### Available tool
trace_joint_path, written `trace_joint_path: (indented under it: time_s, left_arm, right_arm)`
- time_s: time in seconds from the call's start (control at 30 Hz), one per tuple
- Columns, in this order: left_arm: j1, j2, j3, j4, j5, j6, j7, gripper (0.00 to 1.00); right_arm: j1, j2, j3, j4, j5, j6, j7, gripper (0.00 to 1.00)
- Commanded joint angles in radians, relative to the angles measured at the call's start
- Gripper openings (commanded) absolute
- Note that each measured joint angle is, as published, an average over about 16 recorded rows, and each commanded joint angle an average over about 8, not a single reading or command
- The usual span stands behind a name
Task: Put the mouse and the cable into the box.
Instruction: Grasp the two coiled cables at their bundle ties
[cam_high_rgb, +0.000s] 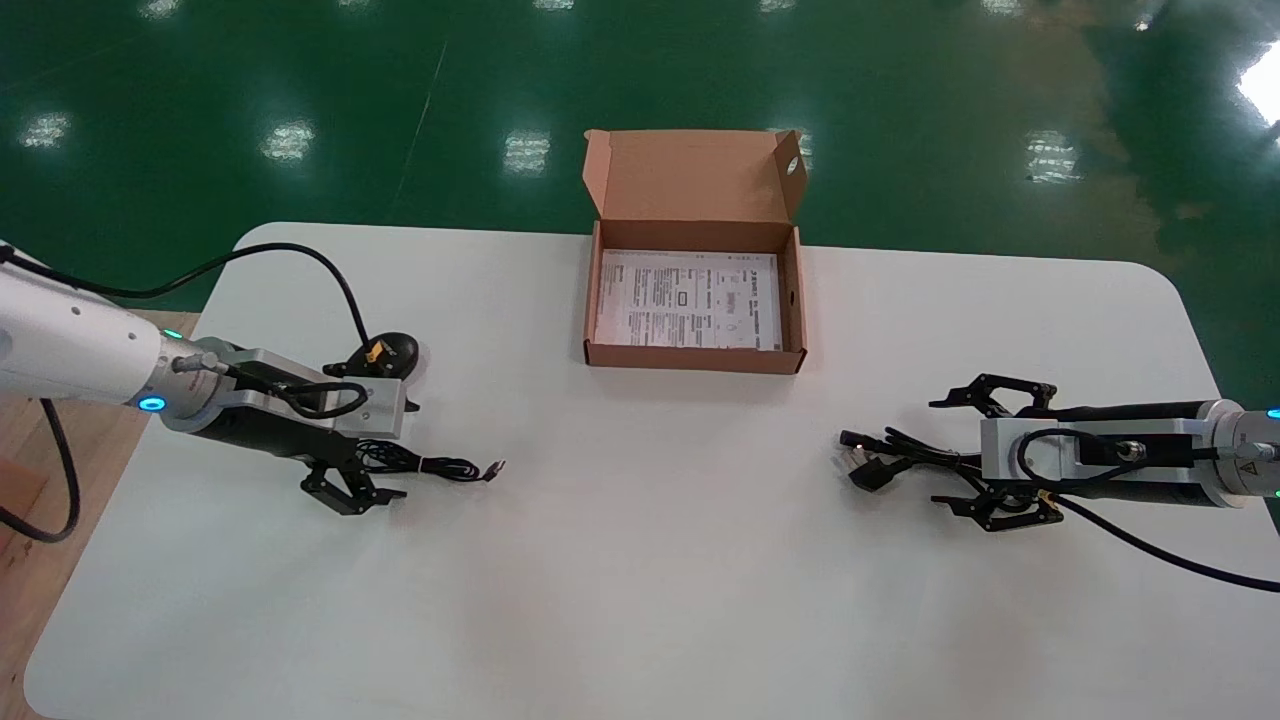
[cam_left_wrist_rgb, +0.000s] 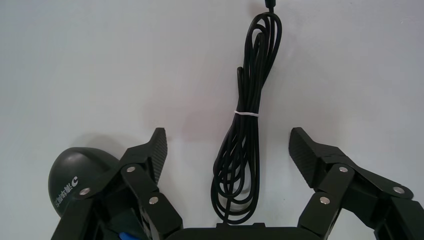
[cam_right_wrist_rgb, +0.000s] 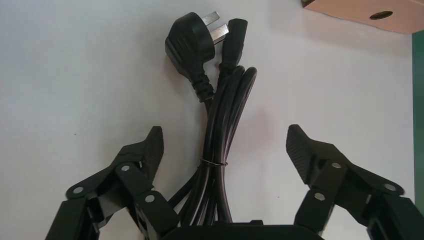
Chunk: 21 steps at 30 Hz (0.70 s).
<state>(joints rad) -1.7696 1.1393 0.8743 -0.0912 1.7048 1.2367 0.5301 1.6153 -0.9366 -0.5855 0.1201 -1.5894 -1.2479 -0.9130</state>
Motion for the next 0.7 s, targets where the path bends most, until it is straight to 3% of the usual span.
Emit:
trace_joint_path:
  time_s: [0.03,0.7]
  left_arm:
    - [0.000,-0.001,0.000,-0.002,0.000,0.001,-0.001,0.00]
    - [0.002,-0.004,0.000,-0.010,-0.001,0.002,-0.004,0.00]
  right_arm:
    - [-0.001,0.001,0.000,0.003,0.001,-0.002,0.000,0.00]
    - [-0.004,0.004,0.001,0.012,0.002,-0.007,-0.001,0.00]
